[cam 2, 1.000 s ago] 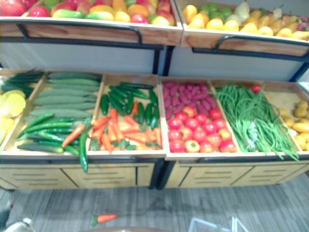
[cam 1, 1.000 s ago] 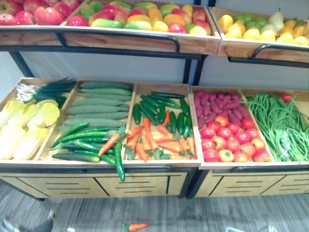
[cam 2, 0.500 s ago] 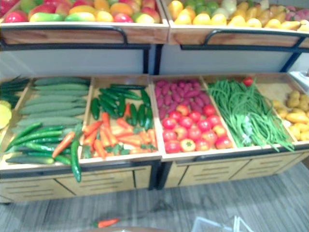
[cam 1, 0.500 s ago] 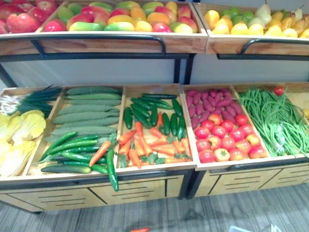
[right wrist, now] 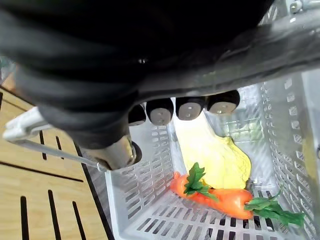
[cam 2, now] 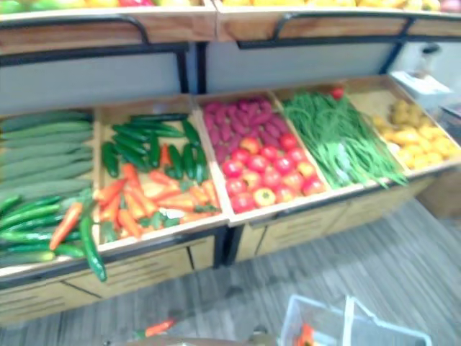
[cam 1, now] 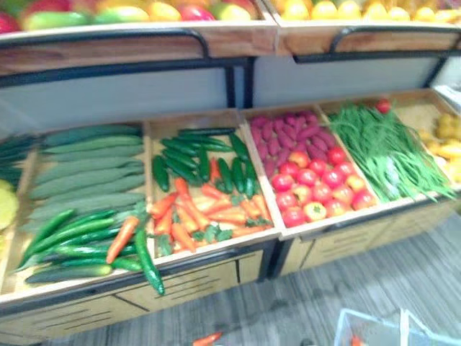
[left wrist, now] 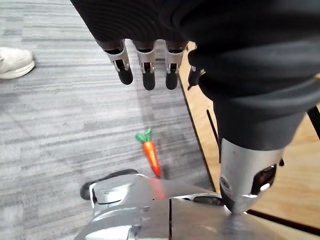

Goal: Pick vegetable in the basket

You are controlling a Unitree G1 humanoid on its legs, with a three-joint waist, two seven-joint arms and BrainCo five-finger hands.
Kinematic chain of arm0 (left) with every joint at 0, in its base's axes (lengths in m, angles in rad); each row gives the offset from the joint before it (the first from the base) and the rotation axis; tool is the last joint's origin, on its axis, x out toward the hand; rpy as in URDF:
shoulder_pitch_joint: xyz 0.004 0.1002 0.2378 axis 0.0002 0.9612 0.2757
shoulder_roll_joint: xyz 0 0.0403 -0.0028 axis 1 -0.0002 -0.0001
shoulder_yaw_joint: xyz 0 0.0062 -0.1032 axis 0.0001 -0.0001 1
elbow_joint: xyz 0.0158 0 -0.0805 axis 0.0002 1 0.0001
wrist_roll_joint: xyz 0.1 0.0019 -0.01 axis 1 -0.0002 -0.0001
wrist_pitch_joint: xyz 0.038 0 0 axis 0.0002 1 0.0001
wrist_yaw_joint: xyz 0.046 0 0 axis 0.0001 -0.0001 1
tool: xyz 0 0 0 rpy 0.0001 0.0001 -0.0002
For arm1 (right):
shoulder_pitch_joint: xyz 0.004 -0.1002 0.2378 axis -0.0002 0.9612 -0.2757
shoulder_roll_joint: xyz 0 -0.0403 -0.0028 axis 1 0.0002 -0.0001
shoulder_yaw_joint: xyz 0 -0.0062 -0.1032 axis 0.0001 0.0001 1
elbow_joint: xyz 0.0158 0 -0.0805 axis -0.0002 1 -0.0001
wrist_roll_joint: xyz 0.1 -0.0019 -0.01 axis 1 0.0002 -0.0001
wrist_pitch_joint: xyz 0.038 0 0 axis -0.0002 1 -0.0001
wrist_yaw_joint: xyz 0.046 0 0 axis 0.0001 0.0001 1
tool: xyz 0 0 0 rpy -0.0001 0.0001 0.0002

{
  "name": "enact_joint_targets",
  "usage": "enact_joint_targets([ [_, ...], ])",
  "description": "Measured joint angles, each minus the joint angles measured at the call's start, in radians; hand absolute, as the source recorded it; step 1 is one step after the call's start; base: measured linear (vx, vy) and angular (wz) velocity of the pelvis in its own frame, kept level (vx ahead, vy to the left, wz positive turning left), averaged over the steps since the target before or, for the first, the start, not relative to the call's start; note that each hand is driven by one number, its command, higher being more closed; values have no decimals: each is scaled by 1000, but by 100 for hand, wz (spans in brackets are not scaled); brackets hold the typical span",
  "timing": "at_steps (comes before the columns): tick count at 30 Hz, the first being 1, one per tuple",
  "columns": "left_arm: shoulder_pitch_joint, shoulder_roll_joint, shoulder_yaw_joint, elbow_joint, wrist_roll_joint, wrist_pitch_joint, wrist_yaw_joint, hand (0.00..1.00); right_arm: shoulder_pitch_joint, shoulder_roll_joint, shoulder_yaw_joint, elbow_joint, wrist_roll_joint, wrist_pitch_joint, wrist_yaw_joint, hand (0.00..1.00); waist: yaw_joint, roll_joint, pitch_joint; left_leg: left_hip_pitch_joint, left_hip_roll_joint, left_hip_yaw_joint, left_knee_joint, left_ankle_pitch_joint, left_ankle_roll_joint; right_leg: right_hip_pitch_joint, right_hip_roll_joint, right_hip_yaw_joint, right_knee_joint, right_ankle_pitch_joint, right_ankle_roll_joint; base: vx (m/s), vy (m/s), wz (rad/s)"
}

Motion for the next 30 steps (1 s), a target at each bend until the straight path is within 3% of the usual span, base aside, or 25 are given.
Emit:
enact_joint_targets([
  [1, 3, -7, -4, 0, 6, 0, 6, 0, -5, 14, 52, -37, 19, -9, 0, 100, 7, 28, 10, 14, 49, 119, -26, 10, 30, -16, 29, 10, -104, 133, -12, -255, 189, -187],
  [2, 3, -3, -13, -3, 14, -2, 11, 0, -14, 17, 72, -40, 21, -16, 2, 100, 6, 25, 22, 21, 55, 156, -41, 18, 40, -33, 28, -38, -57, 112, -31, -308, 233, -190],
  [3, 1, 6, -29, -17, 34, -3, 16, 0, -19, 24, 87, -46, 24, -18, 3, 100, -4, 18, 28, 30, 56, 208, -67, 32, 49, -64, 4, -130, 81, 37, -105, -183, 180, -158],
  [4, -6, 14, -43, -29, 50, -4, 12, 0, -15, 21, 98, -34, 35, -21, -2, 100, 0, 14, 41, 72, 55, 291, -120, 60, 58, -65, -43, -257, 269, -92, -136, -151, 177, -154],
  [7, 1, 27, -85, -44, 51, -4, 7, 0, -15, 11, 129, -13, 54, -20, -8, 100, -1, 13, 42, 116, 52, 436, -190, 106, 70, 17, -105, -355, 417, -161, -144, -120, 68, -147],
  [9, -1, 39, -87, -47, 46, -3, 4, 0, -21, 10, 143, 15, 54, -17, -10, 100, 1, 3, 42, 131, 56, 543, -200, 127, 66, 79, -161, -382, 437, -167, -145, -121, -71, -150],
  [11, -3, 40, -88, -50, 40, -3, 4, 0, -42, 2, 148, 48, 55, -13, -9, 100, 2, -7, 38, 124, 88, 632, -170, 129, 62, 87, -195, -397, 427, -190, -111, -115, -263, -146],
  [12, -6, 39, -88, -50, 40, -3, 4, 0, -54, -2, 148, 62, 55, -13, -7, 100, 2, -6, 44, 123, 114, 674, -147, 131, 57, 76, -188, -408, 408, -214, -89, -125, -393, -158],
  [13, -14, 30, -85, -46, 40, -3, 3, 0, -54, -13, 147, 66, 57, -12, -6, 100, -1, -5, 48, 122, 135, 703, -128, 127, 50, 57, -158, -436, 370, -228, -90, -95, -284, -141],
  [15, -15, -6, -84, -40, 40, -4, 3, 0, -52, -43, 148, 65, 62, -11, -9, 100, 15, 40, 20, 86, 154, 698, -169, 165, 50, 56, -83, -420, 220, -246, -76, -262, -402, -146],
  [17, -34, 1, -82, -30, 40, -4, 4, 0, -49, -48, 157, 69, 62, -9, -8, 100, 1, 13, 36, 88, 175, 741, -123, 177, 35, 48, -72, -422, 168, -324, -44, -181, -403, -97],
  [18, -48, -5, -75, -18, 41, -1, 4, 0, -43, -56, 156, 73, 63, -6, -9, 100, -7, 39, 41, 91, 205, 745, -105, 193, 21, 54, -33, -416, 147, -309, -61, -62, -299, -55],
  [21, -47, -12, -74, -13, 42, 0, 12, 0, 4, -47, 158, 92, 64, 4, -9, 100, -10, 52, 36, 143, 263, 744, -94, 233, 11, 117, 38, -397, 84, -295, -83, -30, -224, -37],
  [23, -44, -12, -74, -10, 46, 2, 15, 0, 12, -45, 159, 96, 66, 4, -8, 100, -30, 57, 36, 161, 288, 742, -73, 247, 3, 134, 55, -387, 77, -294, -85, -37, -153, -31],
  [25, -39, -13, -67, -12, 48, 1, 17, 0, 8, -51, 178, 95, 68, 2, -8, 100, -27, 50, 40, 164, 287, 620, -29, 289, 3, 136, 52, -319, 78, -292, -91, -57, -67, -80],
  [26, -31, -18, -66, -17, 48, 2, 22, 0, -15, -55, 187, 93, 64, 1, -8, 100, -18, 41, 46, 127, 217, 358, -23, 262, -27, 137, 30, -246, 79, -286, -98, -51, 28, -98],
  [29, -15, -36, -64, -18, 44, 0, 45, 0, -32, -72, 200, 94, 63, -5, -8, 100, 3, 41, 48, 131, 30, -67, -129, 187, -55, 136, 14, -134, 67, -277, -84, -74, 138, -109],
  [30, -14, -36, -64, -20, 44, -2, 50, 0, -32, -72, 205, 94, 63, -12, -8, 100, 3, 42, 48, 129, 12, -114, -152, 187, -56, 133, 19, -120, 64, -277, -85, -59, 193, -89],
])
